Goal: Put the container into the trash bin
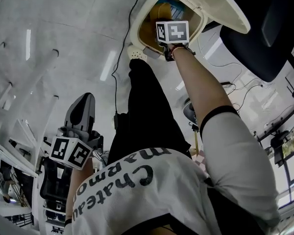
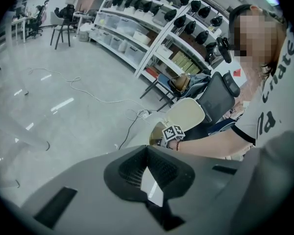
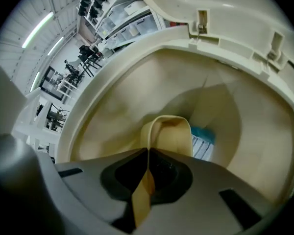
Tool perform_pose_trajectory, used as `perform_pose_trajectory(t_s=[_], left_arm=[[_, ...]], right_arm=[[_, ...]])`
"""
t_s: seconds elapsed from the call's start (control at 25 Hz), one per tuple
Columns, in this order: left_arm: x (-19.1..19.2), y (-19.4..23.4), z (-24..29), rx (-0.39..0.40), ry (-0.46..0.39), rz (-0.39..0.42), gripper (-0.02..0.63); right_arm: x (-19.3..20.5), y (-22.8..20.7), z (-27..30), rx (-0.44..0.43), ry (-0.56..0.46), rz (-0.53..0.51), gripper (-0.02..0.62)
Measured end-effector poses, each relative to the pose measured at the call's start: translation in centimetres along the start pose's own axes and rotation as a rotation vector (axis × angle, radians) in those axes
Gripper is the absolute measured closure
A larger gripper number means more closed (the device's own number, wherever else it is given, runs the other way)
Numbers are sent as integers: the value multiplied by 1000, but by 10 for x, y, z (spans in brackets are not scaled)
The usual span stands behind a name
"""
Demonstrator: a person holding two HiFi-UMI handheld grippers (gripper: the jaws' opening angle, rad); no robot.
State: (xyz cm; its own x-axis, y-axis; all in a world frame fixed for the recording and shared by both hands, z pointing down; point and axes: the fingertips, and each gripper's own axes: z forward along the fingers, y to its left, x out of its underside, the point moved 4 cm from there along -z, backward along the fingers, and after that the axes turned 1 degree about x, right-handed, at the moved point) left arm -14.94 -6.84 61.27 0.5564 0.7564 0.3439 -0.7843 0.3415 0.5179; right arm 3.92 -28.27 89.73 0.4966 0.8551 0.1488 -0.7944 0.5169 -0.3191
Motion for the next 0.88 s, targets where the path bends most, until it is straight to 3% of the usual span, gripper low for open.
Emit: perform_pose_trajectory(t_s=[0.56, 0.72, 0.88], left_arm=[[13, -2, 14, 29, 7, -33, 581], [3, -4, 10, 49, -54, -60, 581], [-7, -11, 6, 109, -103, -35, 581]], right_arm=[[2, -23, 19, 106, -59, 159, 560], [2, -29, 20, 96, -79, 232, 560], [2, -34, 16, 95, -94, 281, 558]])
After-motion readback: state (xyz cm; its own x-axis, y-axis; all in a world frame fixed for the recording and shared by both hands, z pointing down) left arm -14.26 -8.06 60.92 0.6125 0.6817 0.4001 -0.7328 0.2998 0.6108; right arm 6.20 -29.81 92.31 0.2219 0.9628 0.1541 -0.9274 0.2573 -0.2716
